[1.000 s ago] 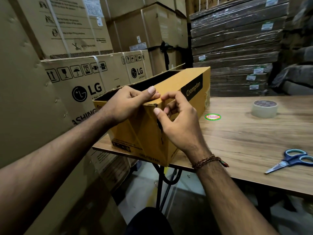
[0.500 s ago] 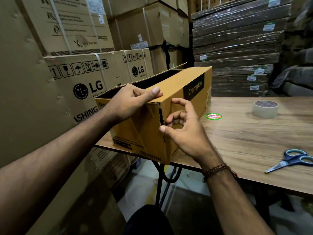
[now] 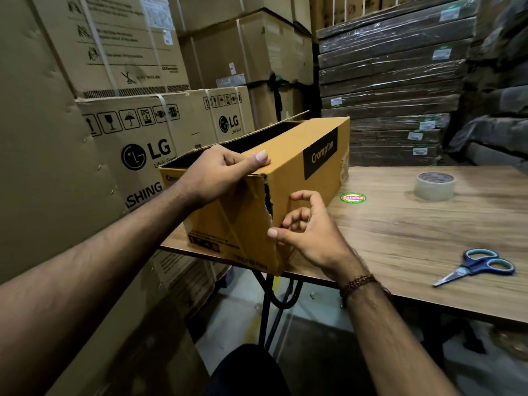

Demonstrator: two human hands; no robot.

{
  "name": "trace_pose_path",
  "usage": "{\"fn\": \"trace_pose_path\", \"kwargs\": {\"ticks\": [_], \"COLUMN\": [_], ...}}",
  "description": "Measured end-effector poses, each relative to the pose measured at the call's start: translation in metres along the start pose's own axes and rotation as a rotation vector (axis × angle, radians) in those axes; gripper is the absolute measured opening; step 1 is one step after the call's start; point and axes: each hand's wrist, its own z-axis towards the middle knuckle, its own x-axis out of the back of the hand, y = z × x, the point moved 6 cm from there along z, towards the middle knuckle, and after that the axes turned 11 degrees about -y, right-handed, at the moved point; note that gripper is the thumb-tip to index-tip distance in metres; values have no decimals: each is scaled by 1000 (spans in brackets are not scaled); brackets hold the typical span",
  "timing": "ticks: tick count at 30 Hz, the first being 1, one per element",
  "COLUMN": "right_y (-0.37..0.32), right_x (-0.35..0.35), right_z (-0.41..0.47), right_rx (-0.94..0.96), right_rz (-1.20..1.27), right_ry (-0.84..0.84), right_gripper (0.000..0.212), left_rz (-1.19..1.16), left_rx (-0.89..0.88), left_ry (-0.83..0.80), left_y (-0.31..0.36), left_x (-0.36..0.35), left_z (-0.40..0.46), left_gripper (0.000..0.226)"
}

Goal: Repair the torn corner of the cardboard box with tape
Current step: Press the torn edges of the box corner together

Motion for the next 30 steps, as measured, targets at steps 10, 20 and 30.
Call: {"fn": "trace_pose_path", "kwargs": {"ticks": [10, 20, 30], "right_y": [-6, -32, -38], "right_x": [-8, -43, -54], "right_z": [-25, -38, -41], "right_rx": [54, 327, 253], "right_rz": [-329, -501, -649], "right_ry": [218, 647, 648], "right_gripper": [48, 34, 34], "left_rz": [8, 184, 175], "left_rx": [-64, -47, -78], "left_ry": [-32, -94, -58], "left_y": [1, 5, 6], "left_x": [-1, 0, 0], "left_z": [3, 1, 1], "left_gripper": [46, 81, 80]}}
